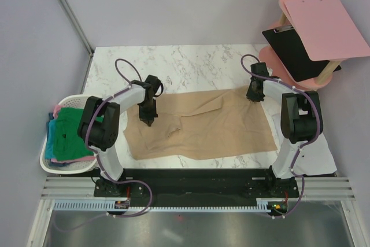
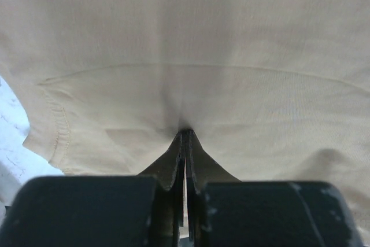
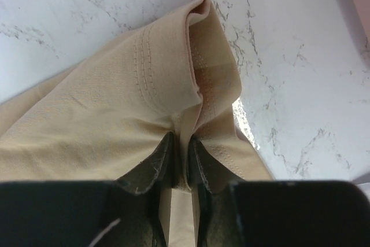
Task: Fold and stack the t-shirts
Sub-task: Fold the flattened tshirt in 1/3 of the way
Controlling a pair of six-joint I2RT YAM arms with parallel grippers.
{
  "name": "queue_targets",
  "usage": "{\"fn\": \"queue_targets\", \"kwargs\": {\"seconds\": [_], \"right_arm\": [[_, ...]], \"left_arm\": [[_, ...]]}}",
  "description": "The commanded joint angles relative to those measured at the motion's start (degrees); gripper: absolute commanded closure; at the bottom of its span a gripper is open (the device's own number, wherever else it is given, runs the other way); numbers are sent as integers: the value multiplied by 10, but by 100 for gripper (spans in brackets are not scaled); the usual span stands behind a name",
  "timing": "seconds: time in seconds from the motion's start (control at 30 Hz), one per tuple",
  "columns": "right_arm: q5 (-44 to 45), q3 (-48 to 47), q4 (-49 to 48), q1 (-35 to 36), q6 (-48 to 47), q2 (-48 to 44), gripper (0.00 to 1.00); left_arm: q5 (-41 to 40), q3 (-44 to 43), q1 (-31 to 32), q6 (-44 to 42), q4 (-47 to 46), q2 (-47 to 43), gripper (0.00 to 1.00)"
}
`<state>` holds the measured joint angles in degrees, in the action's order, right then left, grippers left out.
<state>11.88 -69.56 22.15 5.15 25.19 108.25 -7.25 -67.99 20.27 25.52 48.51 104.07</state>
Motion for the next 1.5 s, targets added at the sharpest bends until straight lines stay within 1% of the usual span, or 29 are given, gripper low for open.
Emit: {"fn": "queue_targets", "kwargs": {"seconds": [0.0,0.17,0.37,0.63,0.7,0.73,0.8,0.83,0.9,1.0,1.1,1.13,1.17,1.2,1.23,1.3,1.47], "right_arm": [[17,-9,29,0,-5,-23,77],[21,-10,33,0,-6,-22,74],[25,-6,38,0,-10,-25,70],[37,6,44,0,-11,-36,70],[43,5,49,0,-11,-44,73],[45,4,51,0,-11,-45,83],[56,4,55,0,-13,-51,89],[60,3,57,0,-13,-52,96],[62,-4,65,0,-12,-49,100],[72,-10,76,0,-13,-51,100],[77,-13,84,0,-16,-56,95],[76,-13,84,0,-18,-56,84],[73,-12,85,0,-20,-55,75],[67,-13,85,0,-22,-52,71],[63,-13,86,0,-24,-51,63],[61,-11,87,0,-26,-49,60],[64,2,91,0,-26,-66,62]], "left_arm": [[2,-34,-14,4,-15,26,98],[-1,-43,-30,-2,-15,64,98],[-17,-55,-52,-11,-15,83,98],[-18,-78,-68,-22,-15,110,98],[-17,-80,-69,-23,-15,117,98],[-17,-80,-69,-22,-15,118,98],[-16,-80,-69,-23,-16,122,98],[-16,-80,-69,-22,-16,123,98],[-17,-82,-69,-22,-16,125,98],[-20,-83,-70,-23,-15,126,98],[-21,-83,-73,-22,-16,129,98],[-21,-84,-74,-22,-15,128,98],[-18,-85,-73,-23,-15,130,98],[-18,-85,-73,-23,-15,130,98],[-18,-85,-74,-23,-15,131,98],[-17,-84,-74,-24,-15,129,98],[-17,-84,-74,-25,-15,129,98]]}}
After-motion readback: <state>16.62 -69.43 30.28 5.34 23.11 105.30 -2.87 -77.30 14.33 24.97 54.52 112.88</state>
